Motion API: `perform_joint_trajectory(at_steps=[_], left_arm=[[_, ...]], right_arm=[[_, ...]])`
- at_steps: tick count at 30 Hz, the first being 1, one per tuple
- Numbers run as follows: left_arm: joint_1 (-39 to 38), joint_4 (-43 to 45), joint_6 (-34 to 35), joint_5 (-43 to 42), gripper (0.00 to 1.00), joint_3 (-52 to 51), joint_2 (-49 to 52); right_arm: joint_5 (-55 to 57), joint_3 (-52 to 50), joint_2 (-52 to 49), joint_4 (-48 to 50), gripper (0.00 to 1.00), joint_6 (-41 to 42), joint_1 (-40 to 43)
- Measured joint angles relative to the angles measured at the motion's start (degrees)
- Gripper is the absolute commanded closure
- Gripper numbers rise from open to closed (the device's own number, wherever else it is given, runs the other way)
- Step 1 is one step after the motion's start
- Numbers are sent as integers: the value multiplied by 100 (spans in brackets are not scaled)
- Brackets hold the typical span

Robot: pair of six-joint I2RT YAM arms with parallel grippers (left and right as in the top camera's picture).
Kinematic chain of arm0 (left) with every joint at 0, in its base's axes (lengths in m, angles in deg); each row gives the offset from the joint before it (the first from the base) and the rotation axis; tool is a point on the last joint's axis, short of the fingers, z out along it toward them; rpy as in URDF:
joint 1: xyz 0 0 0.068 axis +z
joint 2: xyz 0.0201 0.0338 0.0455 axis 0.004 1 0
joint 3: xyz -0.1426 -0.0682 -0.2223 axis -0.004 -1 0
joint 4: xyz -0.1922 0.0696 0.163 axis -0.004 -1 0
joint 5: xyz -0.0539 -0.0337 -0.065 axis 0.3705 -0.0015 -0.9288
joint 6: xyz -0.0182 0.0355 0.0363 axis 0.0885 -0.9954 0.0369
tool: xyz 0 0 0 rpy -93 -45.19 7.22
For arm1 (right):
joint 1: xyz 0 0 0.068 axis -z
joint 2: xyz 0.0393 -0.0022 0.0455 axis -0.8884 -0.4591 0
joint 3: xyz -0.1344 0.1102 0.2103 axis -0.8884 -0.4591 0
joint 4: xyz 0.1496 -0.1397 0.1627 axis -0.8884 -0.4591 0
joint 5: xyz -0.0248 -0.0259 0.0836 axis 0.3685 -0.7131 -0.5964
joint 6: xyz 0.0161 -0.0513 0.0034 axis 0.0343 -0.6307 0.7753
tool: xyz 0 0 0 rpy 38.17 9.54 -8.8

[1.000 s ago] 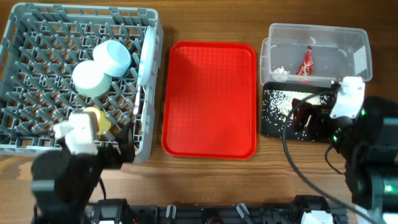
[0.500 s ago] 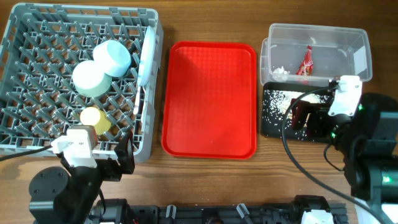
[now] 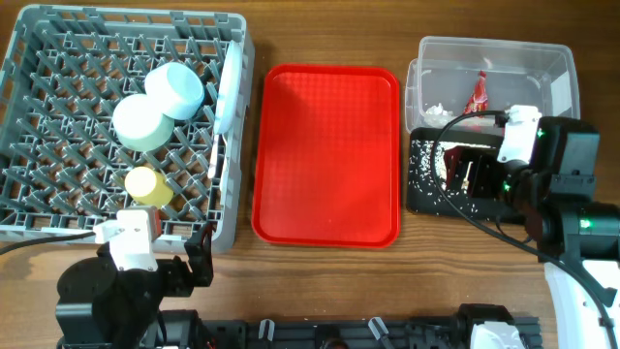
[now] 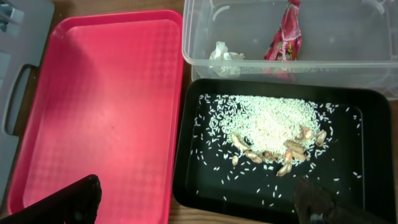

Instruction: Sort waste into correct bins and load items into the dishwasher rack

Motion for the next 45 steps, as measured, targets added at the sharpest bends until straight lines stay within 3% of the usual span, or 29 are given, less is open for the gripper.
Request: perform_joint_trajectory(at_steps=[4,8,9,16,25,45], left_arm=[[0,-2,0,0,0,0,0],[0,-4,0,0,0,-4,0],[0,-4,0,0,0,-4,0],[0,-20,0,0,0,-15,-2],[0,-20,0,2,0,-17,0],[0,-20,0,2,0,-17,0]], right_arm=[[0,-116,439,212,0,57,0],[-9,-682,1545,1285,0,81,0],[-20,-1167,2277,1939,0,81,0],[-199,-3147,4138,3659,0,103,0],[-450,-4848,5143,5416,0,122,0],[-166,-5469,5563,5740,0,-446,-118]])
